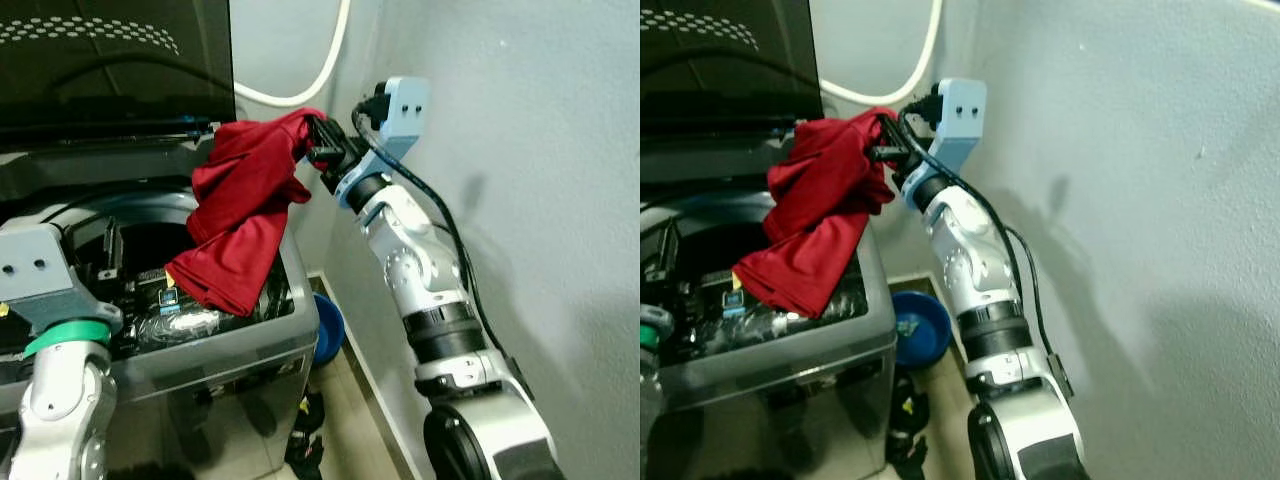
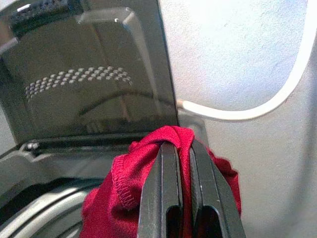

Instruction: Clothes washing

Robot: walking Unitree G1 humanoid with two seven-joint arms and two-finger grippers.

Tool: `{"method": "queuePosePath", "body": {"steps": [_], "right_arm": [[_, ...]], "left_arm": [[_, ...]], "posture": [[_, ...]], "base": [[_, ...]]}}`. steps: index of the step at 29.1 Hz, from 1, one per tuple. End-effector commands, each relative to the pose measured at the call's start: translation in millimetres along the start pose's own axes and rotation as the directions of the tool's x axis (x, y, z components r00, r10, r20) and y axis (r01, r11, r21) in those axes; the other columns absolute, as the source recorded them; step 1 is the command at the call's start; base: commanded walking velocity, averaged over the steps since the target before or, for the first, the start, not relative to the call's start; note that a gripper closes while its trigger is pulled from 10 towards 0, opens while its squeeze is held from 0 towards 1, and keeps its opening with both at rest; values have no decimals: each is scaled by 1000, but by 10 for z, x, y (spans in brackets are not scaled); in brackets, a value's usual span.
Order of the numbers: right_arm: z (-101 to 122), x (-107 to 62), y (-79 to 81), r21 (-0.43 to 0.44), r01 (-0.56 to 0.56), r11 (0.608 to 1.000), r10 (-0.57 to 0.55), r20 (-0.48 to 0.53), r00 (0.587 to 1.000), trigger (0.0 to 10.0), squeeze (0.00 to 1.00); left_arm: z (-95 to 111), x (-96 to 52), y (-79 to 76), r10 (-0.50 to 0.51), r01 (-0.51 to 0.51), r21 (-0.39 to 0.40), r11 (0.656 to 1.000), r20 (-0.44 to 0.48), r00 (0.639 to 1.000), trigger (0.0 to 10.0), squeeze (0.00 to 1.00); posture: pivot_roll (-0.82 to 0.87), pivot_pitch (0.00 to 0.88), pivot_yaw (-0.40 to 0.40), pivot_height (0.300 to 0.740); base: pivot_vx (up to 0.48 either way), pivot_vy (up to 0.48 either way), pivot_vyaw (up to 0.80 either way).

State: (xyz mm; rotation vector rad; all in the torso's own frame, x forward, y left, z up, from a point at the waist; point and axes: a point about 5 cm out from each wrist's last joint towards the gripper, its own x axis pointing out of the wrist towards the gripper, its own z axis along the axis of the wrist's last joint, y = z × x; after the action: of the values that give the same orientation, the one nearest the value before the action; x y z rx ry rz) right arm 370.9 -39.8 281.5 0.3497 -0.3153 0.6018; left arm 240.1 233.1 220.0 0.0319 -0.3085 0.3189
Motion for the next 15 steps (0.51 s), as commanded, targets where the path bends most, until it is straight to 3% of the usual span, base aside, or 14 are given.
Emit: {"method": "queuePosePath", "body": {"steps": [1,10,15], "right_arm": [[-67,-61,-3,24,-25,999,25,-28,999,10000,0],[-131,-123,94,47,-91,995,94,-54,994,10000,0],[-136,-120,103,61,-83,995,86,-47,995,10000,0]], "left_arm": [[-2,36,-18,-34,34,-4,999,-17,999,10000,0],[86,134,-51,-100,101,50,994,-11,995,10000,0],[115,110,-102,-125,126,50,991,-8,992,10000,0]], "posture": [[224,49,-85,740],[227,59,-69,740],[227,59,-69,740]], "base": [[0,0,0],[0,0,0],[0,302,0]]}}
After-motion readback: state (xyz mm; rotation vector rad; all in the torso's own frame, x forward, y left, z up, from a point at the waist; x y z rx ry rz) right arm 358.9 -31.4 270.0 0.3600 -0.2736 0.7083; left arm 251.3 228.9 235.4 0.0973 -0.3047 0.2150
